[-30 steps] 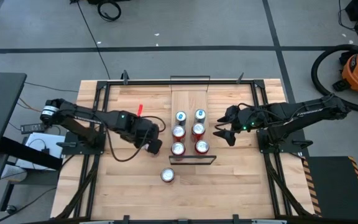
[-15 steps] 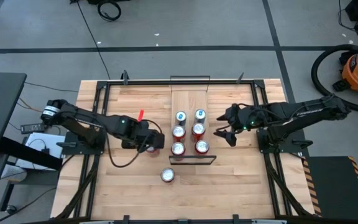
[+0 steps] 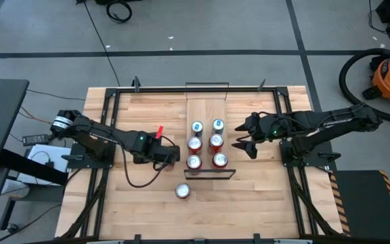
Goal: Place canned beverage on shelf
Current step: Put the left red white soda can on the shelf
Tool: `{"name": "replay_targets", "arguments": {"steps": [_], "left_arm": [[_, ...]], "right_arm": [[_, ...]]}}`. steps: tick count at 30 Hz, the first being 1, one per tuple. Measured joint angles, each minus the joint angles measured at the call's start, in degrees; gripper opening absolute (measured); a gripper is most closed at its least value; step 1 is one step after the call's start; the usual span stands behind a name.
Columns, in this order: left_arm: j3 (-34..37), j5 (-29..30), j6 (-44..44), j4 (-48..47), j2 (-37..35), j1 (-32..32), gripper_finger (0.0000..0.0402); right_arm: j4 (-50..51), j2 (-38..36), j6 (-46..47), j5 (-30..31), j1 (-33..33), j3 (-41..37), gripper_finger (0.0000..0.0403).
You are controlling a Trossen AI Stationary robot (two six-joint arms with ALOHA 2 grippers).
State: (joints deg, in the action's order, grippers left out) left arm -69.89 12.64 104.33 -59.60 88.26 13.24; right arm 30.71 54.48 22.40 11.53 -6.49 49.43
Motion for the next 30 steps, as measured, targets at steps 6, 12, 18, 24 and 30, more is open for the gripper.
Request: {"name": "replay_targets", "arguments": {"steps": [6, 12, 18, 24, 30], "left_arm": [[0.0, 0.2, -1.8, 0.5, 2.8, -1.0, 0.0394], [0.0, -4.4, -7.4, -0.2, 4.0, -1.5, 0.0393], [0.0, -6.0, -9.9, -0.8, 4.2, -2.7, 0.0372], [0.0, -8.8, -16.6, -0.6, 4.2, -4.2, 0.0322], [-0.1, -10.4, -35.1, 0.4, 4.1, -5.1, 0.0307]], "right_arm": [[-0.4, 0.0, 0.4, 0.0, 0.0, 0.0, 0.0363], [-0.5, 0.0, 0.9, -0.1, 0.0, 0.0, 0.0363], [-0.7, 0.0, 0.7, 0.3, 0.0, 0.0, 0.0363], [-0.7, 0.0, 0.9, 0.5, 0.0, 0.0, 0.0363], [-0.7, 0.0, 1.1, 0.5, 0.0, 0.0, 0.0363]]}}
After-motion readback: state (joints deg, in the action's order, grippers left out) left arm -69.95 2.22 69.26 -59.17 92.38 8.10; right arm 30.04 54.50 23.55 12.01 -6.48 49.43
